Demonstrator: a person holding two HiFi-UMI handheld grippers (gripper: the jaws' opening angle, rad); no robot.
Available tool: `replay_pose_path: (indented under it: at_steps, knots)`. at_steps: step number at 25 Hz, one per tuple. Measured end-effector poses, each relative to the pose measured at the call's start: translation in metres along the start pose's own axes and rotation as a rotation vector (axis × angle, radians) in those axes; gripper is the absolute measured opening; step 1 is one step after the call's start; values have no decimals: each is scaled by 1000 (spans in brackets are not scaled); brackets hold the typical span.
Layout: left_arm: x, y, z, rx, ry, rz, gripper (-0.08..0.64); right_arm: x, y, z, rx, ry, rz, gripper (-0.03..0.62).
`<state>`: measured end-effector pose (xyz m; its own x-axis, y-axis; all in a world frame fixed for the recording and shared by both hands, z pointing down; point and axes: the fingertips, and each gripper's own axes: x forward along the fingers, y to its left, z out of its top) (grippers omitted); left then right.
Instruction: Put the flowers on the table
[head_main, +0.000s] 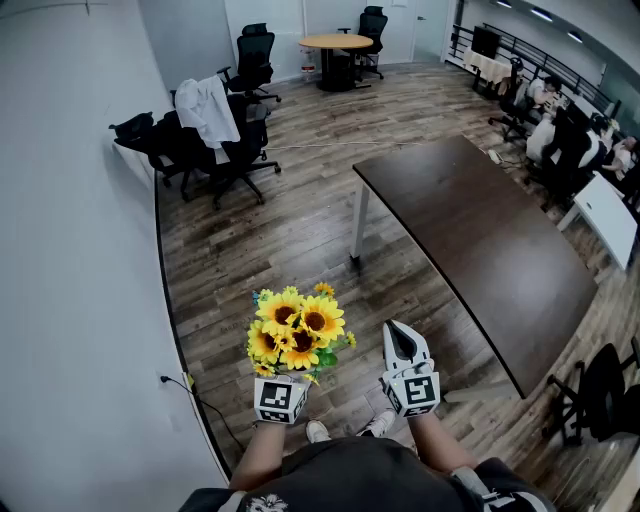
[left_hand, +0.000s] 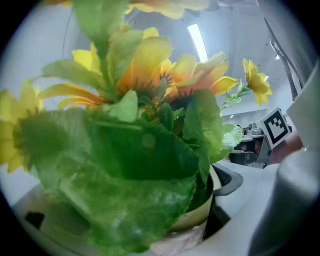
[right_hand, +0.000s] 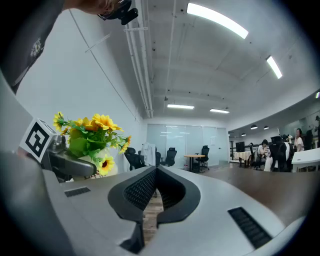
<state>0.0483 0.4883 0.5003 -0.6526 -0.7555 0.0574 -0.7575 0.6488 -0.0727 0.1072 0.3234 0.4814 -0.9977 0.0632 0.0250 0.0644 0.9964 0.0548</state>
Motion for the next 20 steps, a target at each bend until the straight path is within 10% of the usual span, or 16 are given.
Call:
replay_pose_path:
  at_steps: [20]
  knots:
    - [34, -37, 3, -1, -7, -37, 554, -19, -49, -1, 41, -48, -28, 23]
